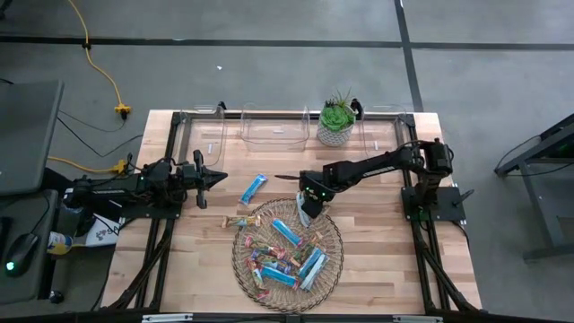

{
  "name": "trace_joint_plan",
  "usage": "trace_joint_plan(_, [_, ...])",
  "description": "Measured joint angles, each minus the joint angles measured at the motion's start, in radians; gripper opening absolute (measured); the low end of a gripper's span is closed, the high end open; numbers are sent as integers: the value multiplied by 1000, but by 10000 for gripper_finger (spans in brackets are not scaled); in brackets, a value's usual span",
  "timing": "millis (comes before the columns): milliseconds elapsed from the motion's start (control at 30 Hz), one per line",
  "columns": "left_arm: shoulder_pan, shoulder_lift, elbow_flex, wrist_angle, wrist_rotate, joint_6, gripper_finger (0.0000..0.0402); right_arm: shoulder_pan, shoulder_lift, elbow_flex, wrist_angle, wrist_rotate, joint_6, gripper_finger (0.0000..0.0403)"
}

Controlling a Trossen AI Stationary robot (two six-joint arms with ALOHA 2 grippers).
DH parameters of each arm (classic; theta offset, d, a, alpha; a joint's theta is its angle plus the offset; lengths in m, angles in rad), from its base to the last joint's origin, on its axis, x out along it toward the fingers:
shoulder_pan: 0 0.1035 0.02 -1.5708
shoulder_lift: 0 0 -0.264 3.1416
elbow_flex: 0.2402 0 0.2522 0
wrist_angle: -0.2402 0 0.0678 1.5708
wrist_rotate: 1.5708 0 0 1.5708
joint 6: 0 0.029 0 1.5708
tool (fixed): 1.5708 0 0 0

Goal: Pick and place Granola Bars by type
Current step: Put the yellow granola bar into the right transparent bin

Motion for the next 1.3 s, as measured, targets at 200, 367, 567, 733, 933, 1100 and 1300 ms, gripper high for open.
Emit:
trace_joint_plan(200, [0,0,0,0,0,0,3,1,1,-1,0,14,0,255])
trace_joint_plan(367, [0,0,0,0,0,0,3,0,2,-2,-4,13,0,223])
trace_joint_plan(567, [0,0,0,0,0,0,3,-1,3,-2,-10,2,0,177])
trace_joint_plan(733, [0,0,0,0,0,0,3,-1,3,-3,-13,2,2,143])
trace_joint_plan(933, [0,0,0,0,0,0,3,-1,4,-3,-18,2,3,109])
trace_joint_plan(1100, [0,0,0,0,0,0,3,-5,2,-3,-24,-5,6,87])
trace_joint_plan(1300, [0,0,0,0,0,0,3,-4,-24,1,-29,-38,13,78])
